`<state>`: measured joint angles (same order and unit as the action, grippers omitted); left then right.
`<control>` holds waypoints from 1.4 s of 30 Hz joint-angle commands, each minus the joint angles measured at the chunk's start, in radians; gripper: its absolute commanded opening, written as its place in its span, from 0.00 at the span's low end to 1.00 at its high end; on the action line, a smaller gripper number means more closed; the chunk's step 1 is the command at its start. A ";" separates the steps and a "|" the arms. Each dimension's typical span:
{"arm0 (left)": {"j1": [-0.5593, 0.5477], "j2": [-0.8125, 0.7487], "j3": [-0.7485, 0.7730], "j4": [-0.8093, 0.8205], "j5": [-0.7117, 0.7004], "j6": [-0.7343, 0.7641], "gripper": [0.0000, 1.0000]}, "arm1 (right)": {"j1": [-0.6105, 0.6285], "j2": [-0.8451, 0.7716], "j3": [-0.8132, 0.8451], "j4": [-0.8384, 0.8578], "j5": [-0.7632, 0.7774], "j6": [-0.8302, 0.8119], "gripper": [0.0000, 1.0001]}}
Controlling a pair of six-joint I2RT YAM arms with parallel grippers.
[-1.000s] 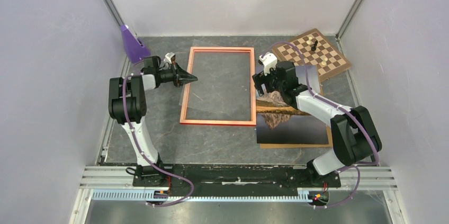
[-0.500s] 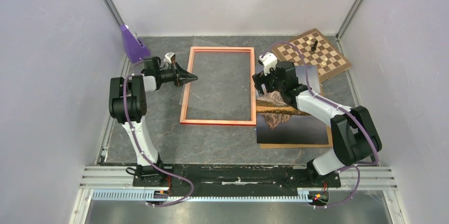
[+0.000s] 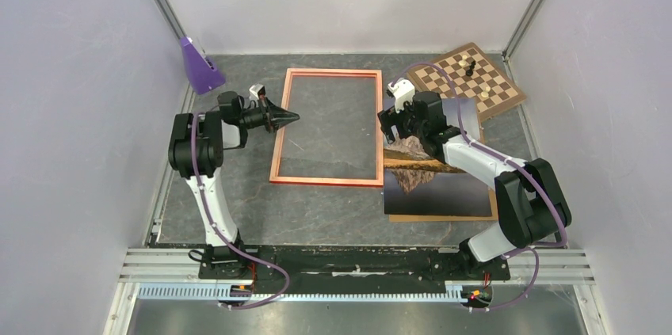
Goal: Put the photo into the frame
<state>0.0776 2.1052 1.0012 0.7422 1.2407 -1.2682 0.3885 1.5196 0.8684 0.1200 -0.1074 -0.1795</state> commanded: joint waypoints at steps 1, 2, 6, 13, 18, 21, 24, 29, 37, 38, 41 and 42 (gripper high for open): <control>-0.006 0.024 -0.004 0.343 0.028 -0.266 0.02 | -0.002 -0.005 -0.002 0.043 -0.003 0.000 0.85; -0.006 0.020 -0.004 0.320 0.026 -0.243 0.02 | -0.002 -0.005 -0.002 0.043 -0.001 0.000 0.85; -0.006 -0.025 0.026 0.007 0.008 0.003 0.02 | -0.002 -0.004 0.000 0.043 -0.001 0.000 0.85; -0.007 -0.064 0.120 -0.456 -0.046 0.417 0.02 | -0.002 -0.004 -0.005 0.047 -0.006 0.002 0.84; -0.007 -0.053 0.141 -0.528 -0.070 0.505 0.02 | -0.003 -0.008 -0.008 0.048 -0.007 0.002 0.84; -0.007 -0.047 0.149 -0.544 -0.081 0.536 0.02 | -0.002 -0.010 -0.009 0.049 -0.006 0.001 0.84; -0.007 -0.041 0.148 -0.544 -0.086 0.548 0.02 | -0.002 -0.011 -0.009 0.050 -0.005 0.000 0.84; -0.008 -0.037 0.142 -0.545 -0.089 0.556 0.02 | -0.002 -0.007 -0.011 0.050 -0.005 0.000 0.85; -0.012 -0.034 0.135 -0.563 -0.097 0.579 0.02 | -0.003 -0.006 -0.010 0.051 -0.004 0.000 0.84; -0.012 -0.035 0.137 -0.571 -0.101 0.589 0.02 | -0.002 -0.007 -0.009 0.052 -0.005 0.000 0.84; -0.013 -0.038 0.140 -0.584 -0.110 0.606 0.02 | -0.002 -0.006 -0.010 0.051 -0.006 0.000 0.85; -0.012 -0.039 0.144 -0.596 -0.114 0.618 0.02 | -0.002 -0.007 -0.011 0.052 -0.005 0.000 0.85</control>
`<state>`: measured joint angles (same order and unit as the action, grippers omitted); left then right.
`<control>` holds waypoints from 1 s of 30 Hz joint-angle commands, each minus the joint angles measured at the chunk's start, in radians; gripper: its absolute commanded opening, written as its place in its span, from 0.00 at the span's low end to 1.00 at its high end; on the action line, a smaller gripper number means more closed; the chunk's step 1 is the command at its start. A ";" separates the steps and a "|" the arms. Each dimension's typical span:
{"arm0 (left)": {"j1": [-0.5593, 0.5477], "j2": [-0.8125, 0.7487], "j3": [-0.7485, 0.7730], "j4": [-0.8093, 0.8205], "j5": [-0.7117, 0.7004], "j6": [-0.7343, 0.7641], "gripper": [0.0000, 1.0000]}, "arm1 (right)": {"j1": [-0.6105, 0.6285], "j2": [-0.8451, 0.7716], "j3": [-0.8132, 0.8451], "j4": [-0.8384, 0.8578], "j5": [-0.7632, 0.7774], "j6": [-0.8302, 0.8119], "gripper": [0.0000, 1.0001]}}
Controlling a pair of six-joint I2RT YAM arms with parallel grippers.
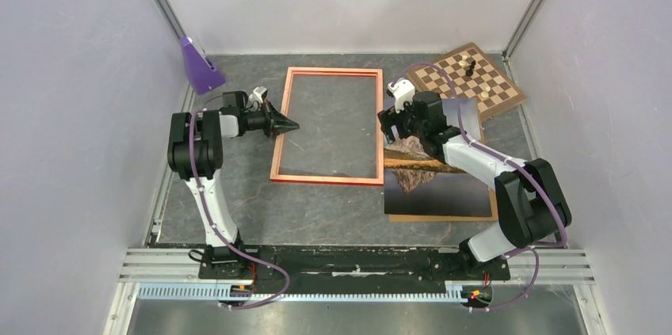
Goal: Put the photo into the frame
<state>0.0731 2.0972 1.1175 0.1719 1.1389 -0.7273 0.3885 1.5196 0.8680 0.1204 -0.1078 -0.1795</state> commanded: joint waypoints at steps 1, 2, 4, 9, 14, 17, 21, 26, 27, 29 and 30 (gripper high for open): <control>-0.009 -0.029 0.030 -0.032 -0.013 0.081 0.03 | -0.002 -0.008 -0.011 0.051 -0.005 0.000 0.84; -0.009 -0.030 0.031 -0.037 -0.021 0.088 0.02 | -0.003 -0.008 -0.011 0.051 -0.005 0.000 0.84; -0.012 -0.031 0.035 -0.061 -0.032 0.112 0.02 | -0.002 -0.008 -0.011 0.051 -0.005 0.000 0.84; -0.015 -0.031 0.051 -0.102 -0.042 0.145 0.02 | -0.002 -0.009 -0.012 0.053 -0.005 0.000 0.84; -0.018 -0.033 0.057 -0.117 -0.048 0.160 0.02 | -0.002 -0.007 -0.011 0.053 -0.007 0.000 0.84; -0.019 -0.033 0.062 -0.129 -0.057 0.169 0.02 | -0.002 -0.010 -0.012 0.052 -0.006 0.001 0.84; -0.021 -0.031 0.067 -0.138 -0.066 0.177 0.02 | -0.002 -0.011 -0.013 0.054 -0.006 0.001 0.84; -0.026 -0.044 0.067 -0.153 -0.083 0.222 0.02 | -0.003 -0.010 -0.013 0.054 -0.006 -0.001 0.85; -0.027 -0.050 0.065 -0.158 -0.087 0.230 0.02 | -0.003 -0.010 -0.014 0.054 -0.005 -0.001 0.84; -0.027 -0.057 0.065 -0.167 -0.094 0.250 0.02 | -0.002 -0.007 -0.015 0.055 -0.006 -0.001 0.84; -0.027 -0.060 0.065 -0.167 -0.098 0.260 0.02 | -0.002 -0.007 -0.014 0.056 -0.009 0.000 0.84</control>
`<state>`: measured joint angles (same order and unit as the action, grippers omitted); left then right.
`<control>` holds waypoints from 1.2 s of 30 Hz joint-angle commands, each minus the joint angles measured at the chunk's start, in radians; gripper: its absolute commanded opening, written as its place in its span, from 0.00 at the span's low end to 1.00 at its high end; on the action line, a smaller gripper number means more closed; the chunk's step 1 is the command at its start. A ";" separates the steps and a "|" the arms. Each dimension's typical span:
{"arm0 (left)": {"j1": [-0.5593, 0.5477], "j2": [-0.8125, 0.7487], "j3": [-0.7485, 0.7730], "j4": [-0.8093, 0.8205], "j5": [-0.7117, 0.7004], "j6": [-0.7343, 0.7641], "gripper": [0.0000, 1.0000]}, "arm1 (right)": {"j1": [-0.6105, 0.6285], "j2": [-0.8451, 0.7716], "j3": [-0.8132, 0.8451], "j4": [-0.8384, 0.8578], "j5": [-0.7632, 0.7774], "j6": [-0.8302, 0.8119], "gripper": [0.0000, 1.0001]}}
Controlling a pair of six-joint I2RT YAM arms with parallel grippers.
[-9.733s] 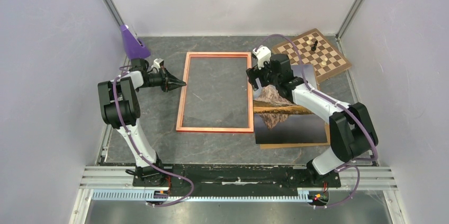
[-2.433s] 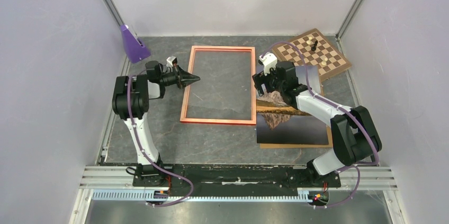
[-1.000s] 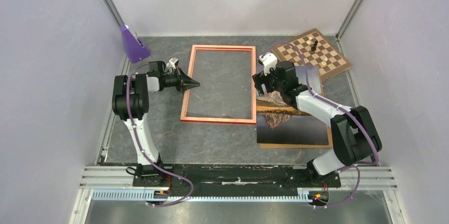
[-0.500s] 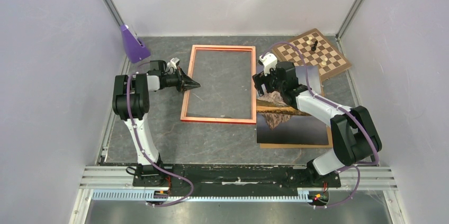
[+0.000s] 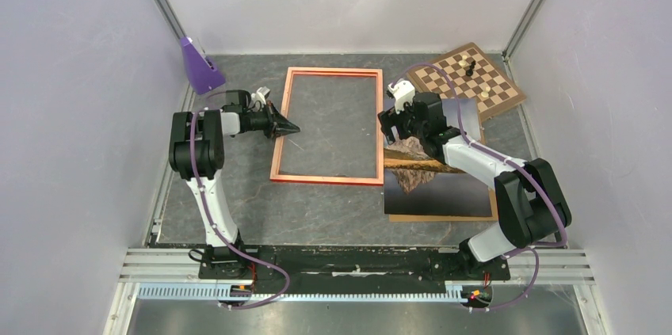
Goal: Put the photo into the frame
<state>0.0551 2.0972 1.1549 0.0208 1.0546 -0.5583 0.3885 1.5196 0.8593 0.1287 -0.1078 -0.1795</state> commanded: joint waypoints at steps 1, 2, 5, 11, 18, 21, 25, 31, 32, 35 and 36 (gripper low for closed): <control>-0.010 -0.063 0.028 -0.016 -0.016 0.097 0.02 | -0.002 -0.005 -0.004 0.046 -0.008 0.000 0.84; -0.011 -0.066 0.028 -0.016 -0.019 0.105 0.02 | -0.002 -0.006 -0.003 0.045 -0.008 0.000 0.84; -0.015 -0.076 0.026 -0.016 -0.028 0.126 0.02 | -0.002 -0.007 -0.005 0.045 -0.007 -0.002 0.84; -0.025 -0.098 0.023 -0.044 -0.036 0.155 0.02 | -0.002 -0.004 -0.003 0.047 -0.008 -0.002 0.84; -0.027 -0.098 -0.004 0.046 0.000 0.125 0.02 | -0.002 -0.003 -0.005 0.047 -0.007 -0.003 0.84; -0.028 -0.106 -0.017 0.069 0.017 0.127 0.02 | -0.002 -0.001 -0.005 0.048 -0.006 -0.004 0.85; -0.029 -0.124 -0.035 0.092 0.034 0.139 0.02 | -0.002 0.006 -0.003 0.048 -0.008 -0.002 0.85; -0.033 -0.129 -0.040 0.105 0.053 0.144 0.02 | -0.003 0.004 -0.003 0.048 -0.006 -0.005 0.85; -0.034 -0.130 -0.041 0.107 0.056 0.146 0.02 | -0.002 0.004 -0.003 0.048 -0.006 -0.005 0.85; -0.033 -0.135 -0.044 0.113 0.061 0.154 0.02 | -0.002 0.004 -0.004 0.049 -0.005 -0.005 0.85; -0.034 -0.136 -0.046 0.113 0.062 0.155 0.02 | -0.002 0.004 -0.004 0.049 -0.005 -0.005 0.85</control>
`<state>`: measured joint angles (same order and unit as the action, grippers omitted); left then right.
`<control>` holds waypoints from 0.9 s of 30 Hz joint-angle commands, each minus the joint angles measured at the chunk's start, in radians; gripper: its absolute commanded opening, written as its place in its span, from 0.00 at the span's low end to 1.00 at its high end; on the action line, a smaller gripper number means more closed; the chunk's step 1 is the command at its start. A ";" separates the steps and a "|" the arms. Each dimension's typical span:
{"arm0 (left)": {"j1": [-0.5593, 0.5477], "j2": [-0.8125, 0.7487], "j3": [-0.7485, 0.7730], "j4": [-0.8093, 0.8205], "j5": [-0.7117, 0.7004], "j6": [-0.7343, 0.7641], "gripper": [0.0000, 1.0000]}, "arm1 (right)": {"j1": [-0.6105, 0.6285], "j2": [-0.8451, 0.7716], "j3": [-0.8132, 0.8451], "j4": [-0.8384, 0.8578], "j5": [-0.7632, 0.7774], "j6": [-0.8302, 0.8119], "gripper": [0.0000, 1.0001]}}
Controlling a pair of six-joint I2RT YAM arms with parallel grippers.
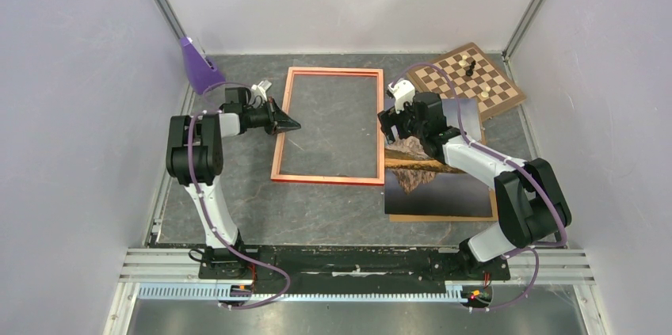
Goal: Put the photo into the frame
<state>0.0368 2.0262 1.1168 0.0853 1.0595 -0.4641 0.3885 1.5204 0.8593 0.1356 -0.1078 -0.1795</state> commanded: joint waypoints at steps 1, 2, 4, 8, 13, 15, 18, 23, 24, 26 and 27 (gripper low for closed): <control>-0.015 -0.065 -0.010 0.059 0.063 0.059 0.02 | -0.002 0.003 -0.005 0.042 -0.006 -0.006 0.85; -0.015 -0.066 -0.013 0.069 0.064 0.056 0.02 | -0.002 0.004 -0.005 0.042 -0.006 -0.006 0.84; -0.015 -0.070 -0.017 0.086 0.066 0.052 0.02 | -0.003 0.003 -0.006 0.042 -0.004 -0.005 0.85; -0.015 -0.068 -0.018 0.102 0.061 0.044 0.02 | -0.002 0.002 -0.006 0.042 0.000 -0.006 0.85; -0.015 -0.064 -0.018 0.123 0.055 0.032 0.02 | -0.002 0.003 -0.007 0.044 0.001 -0.006 0.84; -0.014 -0.059 -0.018 0.134 0.051 0.021 0.02 | -0.002 0.003 -0.006 0.044 0.002 -0.006 0.84; -0.012 -0.051 -0.014 0.148 0.047 0.010 0.02 | -0.002 0.001 -0.006 0.042 0.004 -0.008 0.85; -0.013 -0.041 -0.010 0.171 0.046 -0.009 0.02 | -0.002 0.004 -0.008 0.044 0.004 -0.009 0.85; -0.014 -0.038 -0.007 0.174 0.046 -0.012 0.02 | -0.002 0.004 -0.008 0.043 0.005 -0.009 0.85; -0.013 -0.033 -0.003 0.175 0.045 -0.015 0.02 | -0.002 0.004 -0.008 0.043 0.005 -0.008 0.84; -0.015 -0.032 -0.003 0.177 0.044 -0.017 0.02 | -0.002 0.006 -0.008 0.044 0.004 -0.008 0.85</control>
<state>0.0303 2.0018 1.1000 0.1909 1.0836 -0.4717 0.3885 1.5204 0.8539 0.1421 -0.1074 -0.1799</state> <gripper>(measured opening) 0.033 0.846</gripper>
